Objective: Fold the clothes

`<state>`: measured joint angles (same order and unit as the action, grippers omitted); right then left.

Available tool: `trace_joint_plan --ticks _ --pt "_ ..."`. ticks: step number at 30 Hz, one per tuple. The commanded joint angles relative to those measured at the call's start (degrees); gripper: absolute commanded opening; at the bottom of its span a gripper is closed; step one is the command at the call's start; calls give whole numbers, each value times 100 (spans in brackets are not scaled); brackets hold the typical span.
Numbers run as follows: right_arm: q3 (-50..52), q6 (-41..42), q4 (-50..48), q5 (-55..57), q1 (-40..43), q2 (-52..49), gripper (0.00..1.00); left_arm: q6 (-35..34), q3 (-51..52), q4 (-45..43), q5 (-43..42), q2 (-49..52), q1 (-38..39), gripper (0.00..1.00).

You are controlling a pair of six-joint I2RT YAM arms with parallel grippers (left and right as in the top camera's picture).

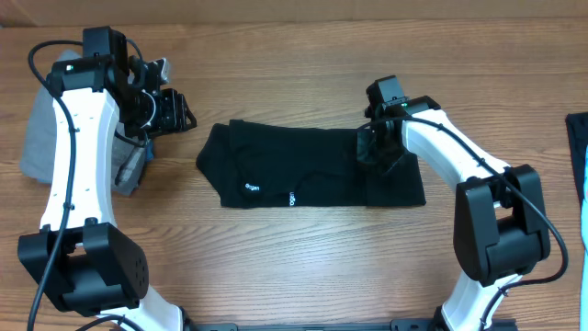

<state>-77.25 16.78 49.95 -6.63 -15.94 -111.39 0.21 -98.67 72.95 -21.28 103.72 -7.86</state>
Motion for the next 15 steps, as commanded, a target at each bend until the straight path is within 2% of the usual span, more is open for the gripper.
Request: trace_joint_plan --ticks 1,4,8,10,15 --pt "-81 332 -66 -122 2 17 5 114 -122 61 -83 39 44 54" --pt "-304 66 308 -120 92 98 28 116 -122 114 -83 39 44 56" --pt "-590 -651 748 -337 337 551 46 157 -122 111 -81 39 44 56" --pt "-726 -684 957 -337 544 763 56 157 -122 96 -81 39 44 57" --pt "-824 -964 1165 -627 1499 1029 59 157 -122 87 -81 42 44 57"
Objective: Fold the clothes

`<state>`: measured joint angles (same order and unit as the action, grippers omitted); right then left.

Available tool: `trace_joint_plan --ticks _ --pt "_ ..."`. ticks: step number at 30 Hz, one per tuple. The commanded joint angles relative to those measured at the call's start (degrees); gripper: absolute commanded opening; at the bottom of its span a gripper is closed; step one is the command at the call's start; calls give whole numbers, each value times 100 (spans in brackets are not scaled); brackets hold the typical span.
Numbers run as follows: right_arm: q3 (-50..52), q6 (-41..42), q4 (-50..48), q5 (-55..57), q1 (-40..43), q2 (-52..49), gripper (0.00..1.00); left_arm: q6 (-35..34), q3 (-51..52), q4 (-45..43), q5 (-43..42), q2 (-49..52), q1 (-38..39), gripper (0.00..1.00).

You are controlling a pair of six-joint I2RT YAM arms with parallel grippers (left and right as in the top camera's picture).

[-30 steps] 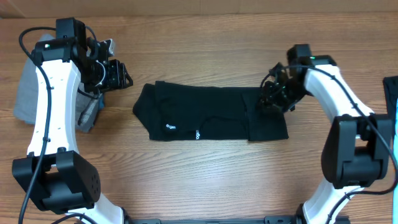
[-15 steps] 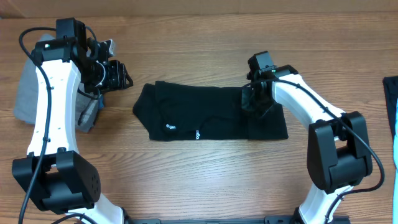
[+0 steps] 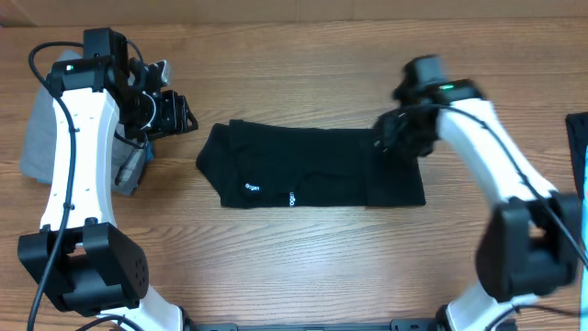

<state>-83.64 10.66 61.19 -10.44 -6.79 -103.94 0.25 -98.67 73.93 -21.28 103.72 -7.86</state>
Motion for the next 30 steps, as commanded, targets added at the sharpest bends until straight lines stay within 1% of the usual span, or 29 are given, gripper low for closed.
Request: trace_joint_plan --ticks 1,2,3,6,9,12,17,20,25,27,29,30 --pt "-184 -522 68 -450 861 256 59 153 -122 -13 -81 42 44 57" --pt "-184 -649 81 -645 1099 210 59 153 -122 -11 -83 42 44 57" --pt "-184 -763 96 -874 1329 157 63 153 -122 -11 -83 42 44 57" --pt "-179 -1261 216 -1617 1939 -81 69 153 -122 -13 -81 42 44 57" --pt "-107 -1707 376 -2197 2391 -391 72 153 -122 -7 -83 42 44 58" --pt "26 -1823 437 -2669 2660 -743 73 153 -122 -7 -83 42 44 59" --pt "350 -1998 354 -2677 2503 -1176 72 153 -122 -37 -81 42 44 61" --pt "549 -2142 92 -2671 2240 -1296 72 153 -122 -46 -81 42 44 62" --pt "892 -2140 -398 -2605 1930 -1320 72 153 -122 -22 -83 42 44 62" --pt "1043 -2140 -573 -2612 1849 -1320 64 153 -122 -7 -83 42 44 62" --pt "1187 -2140 -763 -2699 1797 -1320 59 153 -122 -7 -83 42 44 62" --pt "1259 -2140 -861 -2745 1773 -1322 51 153 -122 -7 -83 42 44 62"
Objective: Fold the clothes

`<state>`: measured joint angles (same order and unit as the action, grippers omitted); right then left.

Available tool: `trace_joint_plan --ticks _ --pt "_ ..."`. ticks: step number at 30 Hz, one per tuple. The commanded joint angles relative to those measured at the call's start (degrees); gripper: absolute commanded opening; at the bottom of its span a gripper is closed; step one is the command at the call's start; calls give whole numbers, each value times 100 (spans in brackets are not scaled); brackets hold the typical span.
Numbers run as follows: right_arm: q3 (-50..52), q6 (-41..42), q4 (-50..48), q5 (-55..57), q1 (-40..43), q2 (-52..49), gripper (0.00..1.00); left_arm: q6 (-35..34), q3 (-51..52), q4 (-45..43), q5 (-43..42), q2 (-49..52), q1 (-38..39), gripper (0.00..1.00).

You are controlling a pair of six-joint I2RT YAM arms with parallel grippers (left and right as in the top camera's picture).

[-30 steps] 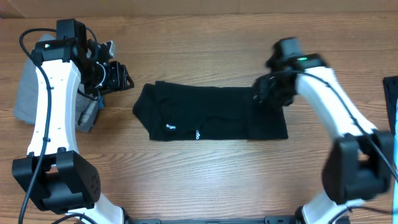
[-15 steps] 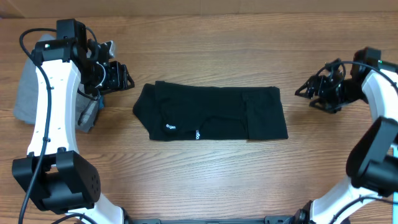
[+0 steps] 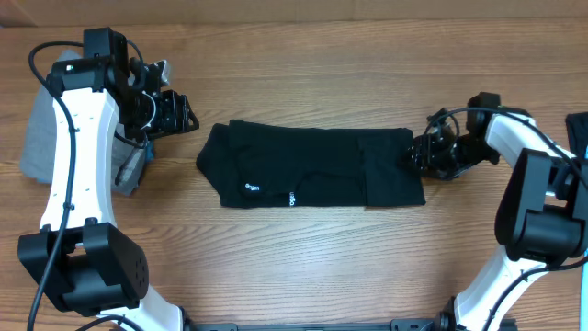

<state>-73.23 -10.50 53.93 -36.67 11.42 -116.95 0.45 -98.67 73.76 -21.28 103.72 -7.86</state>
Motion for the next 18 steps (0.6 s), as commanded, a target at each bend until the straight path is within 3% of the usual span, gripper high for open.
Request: trace_joint_plan --ticks 1,4,8,13,18 --pt "275 -20 -205 -122 -50 -20 43 133 -122 11 -83 42 44 63" --pt "302 -2 -199 -118 -35 -17 21 133 -122 17 -83 42 44 62" --pt "87 22 37 -205 136 4 6 136 -122 15 -83 42 44 63" --pt "-476 15 772 -188 297 216 4 173 -122 0 -83 42 44 63" --pt "-1019 398 1331 546 271 713 4 223 -122 -4 -83 42 44 63"
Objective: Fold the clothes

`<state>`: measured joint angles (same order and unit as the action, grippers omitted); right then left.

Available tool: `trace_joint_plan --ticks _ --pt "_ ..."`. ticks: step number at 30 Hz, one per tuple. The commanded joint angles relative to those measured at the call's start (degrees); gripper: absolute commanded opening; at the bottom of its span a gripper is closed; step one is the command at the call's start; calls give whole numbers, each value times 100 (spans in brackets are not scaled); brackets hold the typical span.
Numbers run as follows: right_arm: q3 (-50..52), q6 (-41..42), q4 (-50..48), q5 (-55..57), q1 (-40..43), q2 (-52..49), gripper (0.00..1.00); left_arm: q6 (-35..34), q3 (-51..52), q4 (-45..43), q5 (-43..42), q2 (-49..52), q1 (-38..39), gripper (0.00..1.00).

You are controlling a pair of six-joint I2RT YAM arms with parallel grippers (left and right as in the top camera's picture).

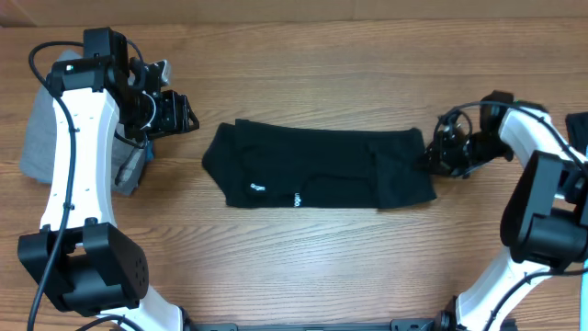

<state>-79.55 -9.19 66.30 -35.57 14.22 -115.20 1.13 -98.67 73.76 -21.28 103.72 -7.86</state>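
Note:
A black garment, folded into a long strip with small white print near its left end, lies across the middle of the wooden table. My right gripper is at the strip's right end, shut on the cloth's edge, and that corner is drawn out toward it. My left gripper hovers just off the strip's upper left corner, apart from the cloth. Its fingers look spread, with nothing between them.
A grey cloth lies at the left edge, partly under the left arm. A dark blue cloth shows at the right edge. The table's far edge runs along the top.
The right gripper was just off the strip's right end; now it is shut on that end. The whole garment has shifted slightly to the right. The left arm has not moved.
The right gripper was first on the garment's upper right part. It then stood further right over that corner, then beyond the right end, off the cloth. Now it holds the right end and the strip lies a little further right. The left arm stayed put throughout.

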Motion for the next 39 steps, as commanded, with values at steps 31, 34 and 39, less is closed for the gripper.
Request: trace_joint_plan --ticks 31,34,39 --pt "-516 3029 -929 3259 -3755 776 18 151 -122 131 -87 42 44 62" --pt "-516 3029 -940 3248 -3882 776 27 151 -122 138 -87 42 44 61" --pt "-551 3025 -721 3250 -3853 785 37 151 -122 142 -87 42 44 61"
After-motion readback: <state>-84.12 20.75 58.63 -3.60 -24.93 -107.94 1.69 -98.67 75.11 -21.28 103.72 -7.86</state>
